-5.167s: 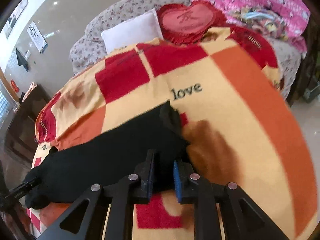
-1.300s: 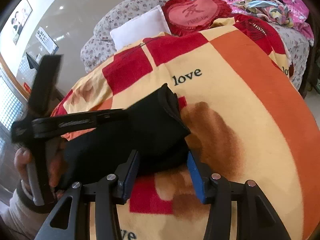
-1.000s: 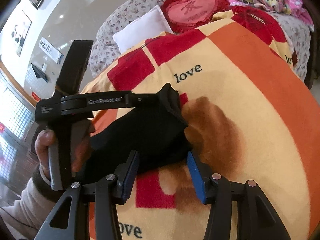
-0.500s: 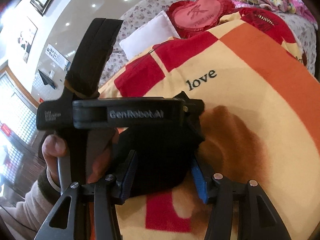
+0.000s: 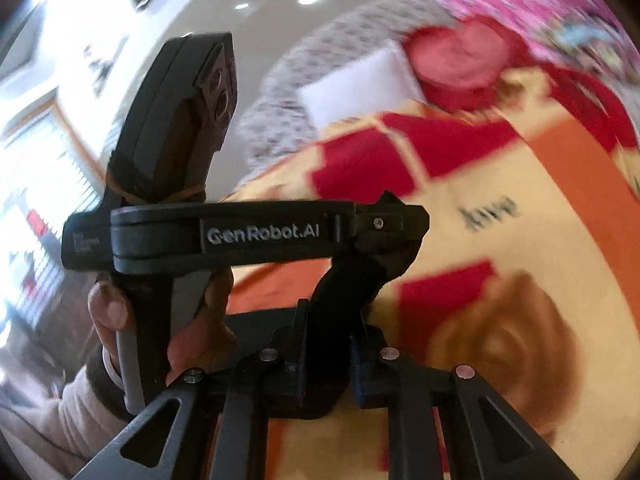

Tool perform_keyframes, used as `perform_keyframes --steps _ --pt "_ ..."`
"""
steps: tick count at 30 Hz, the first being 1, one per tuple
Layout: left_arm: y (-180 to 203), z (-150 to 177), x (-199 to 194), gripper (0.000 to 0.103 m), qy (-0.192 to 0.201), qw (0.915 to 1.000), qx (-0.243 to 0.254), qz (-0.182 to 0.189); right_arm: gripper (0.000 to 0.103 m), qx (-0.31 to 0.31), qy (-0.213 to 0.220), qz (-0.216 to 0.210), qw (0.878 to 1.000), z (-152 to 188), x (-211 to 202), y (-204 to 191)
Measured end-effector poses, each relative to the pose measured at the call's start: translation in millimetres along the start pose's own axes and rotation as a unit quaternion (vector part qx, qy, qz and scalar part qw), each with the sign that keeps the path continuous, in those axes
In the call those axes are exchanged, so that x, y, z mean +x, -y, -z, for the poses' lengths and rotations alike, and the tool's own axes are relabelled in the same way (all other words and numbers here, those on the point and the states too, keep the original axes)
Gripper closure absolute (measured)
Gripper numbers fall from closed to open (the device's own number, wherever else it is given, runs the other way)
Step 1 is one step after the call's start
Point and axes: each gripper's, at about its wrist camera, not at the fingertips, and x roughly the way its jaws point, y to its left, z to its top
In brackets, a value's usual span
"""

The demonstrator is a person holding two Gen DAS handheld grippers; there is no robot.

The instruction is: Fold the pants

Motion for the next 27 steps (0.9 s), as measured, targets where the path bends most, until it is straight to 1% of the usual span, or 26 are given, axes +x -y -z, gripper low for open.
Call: perform_keyframes --steps 2,3,4,5,7,8,9,10,11,12,13,14,15,17,18,19,20,21,22,24,27 --pt "-9.9 10.9 -41.7 0.082 0.029 0.9994 -0.011 -0.014 0.087 -0.040 -0.003 -0.016 0.999 -4.7 3.4 -30.2" --pt "-14.7 14.8 -53.5 0.082 0.036 0.9990 -0.017 -0.023 0.087 -0.059 -0.007 -0.027 0.998 -5.4 6.6 -45.6" --pt "-25.9 26.4 -73.9 0.082 0.046 0.9978 -0.030 -0.037 0.087 -0.076 -0.015 -0.038 0.996 -4.9 12.2 -60.2" --pt "-37.1 34.6 -85.7 0.082 0.052 0.9966 -0.045 -0.046 0.087 -0.094 -0.025 -0.050 0.994 -2.6 20.4 -75.6" --pt "-63.2 61.0 -112.1 0.081 0.058 0.9922 -0.088 -0.066 0.087 -0.128 -0.049 -0.072 0.988 7.4 44.4 -105.2" --pt "-82.3 80.4 -125.4 0.080 0.063 0.9873 -0.118 -0.085 0.085 -0.134 -0.061 -0.081 0.986 13.1 55.9 -113.7" --pt "-93.8 96.9 -136.2 0.078 0.066 0.9830 -0.135 -0.105 0.083 -0.138 -0.081 -0.093 0.983 22.1 73.9 -122.6" --pt "-110.5 116.6 -144.0 0.078 0.066 0.9745 -0.162 -0.141 0.081 -0.139 -0.102 -0.096 0.980 30.8 90.0 -128.4" --pt "-120.1 128.7 -148.0 0.078 0.062 0.9700 -0.177 -0.155 0.078 -0.139 -0.131 -0.095 0.977 39.8 109.1 -133.0" --pt "-132.3 144.6 -151.5 0.078 0.055 0.9654 -0.196 -0.163 0.078 -0.135 -0.163 -0.100 0.972 48.8 125.3 -136.5" --pt "-139.3 153.3 -151.8 0.078 0.051 0.9627 -0.209 -0.164 0.077 -0.126 -0.189 -0.113 0.967 54.2 134.5 -137.1" --pt "-146.2 165.7 -153.7 0.078 0.046 0.9586 -0.224 -0.169 0.074 -0.119 -0.199 -0.120 0.965 56.7 135.5 -138.1" --pt "-149.7 176.2 -156.1 0.078 0.044 0.9552 -0.234 -0.176 0.073 -0.120 -0.190 -0.130 0.966 54.9 128.0 -139.0" --pt "-150.3 190.2 -161.9 0.078 0.048 0.9529 -0.238 -0.182 0.071 -0.110 -0.167 -0.161 0.967 43.5 104.8 -134.5" --pt "-146.9 192.5 -159.5 0.078 0.050 0.9527 -0.240 -0.180 0.069 -0.100 -0.151 -0.164 0.970 37.5 94.0 -128.3" --pt "-142.4 196.5 -159.5 0.078 0.054 0.9535 -0.241 -0.172 0.066 -0.091 -0.128 -0.154 0.976 29.6 83.1 -121.0" --pt "-137.5 199.0 -157.6 0.077 0.055 0.9544 -0.241 -0.168 0.065 -0.089 -0.104 -0.124 0.983 22.8 75.2 -114.0" --pt "-132.9 200.2 -157.2 0.073 0.056 0.9544 -0.241 -0.167 0.065 -0.093 -0.092 -0.090 0.987 16.5 74.9 -111.2" --pt "-128.8 201.7 -154.6 0.071 0.058 0.9540 -0.242 -0.168 0.065 -0.099 -0.086 -0.050 0.990 12.3 75.9 -104.9" --pt "-122.7 206.6 -149.1 0.071 0.054 0.9554 -0.235 -0.170 0.065 -0.091 -0.093 -0.017 0.991 8.8 82.0 -93.2" --pt "-115.2 201.4 -136.3 0.070 0.051 0.9566 -0.237 -0.162 0.065 -0.081 -0.093 0.052 0.991 11.9 89.7 -75.8"
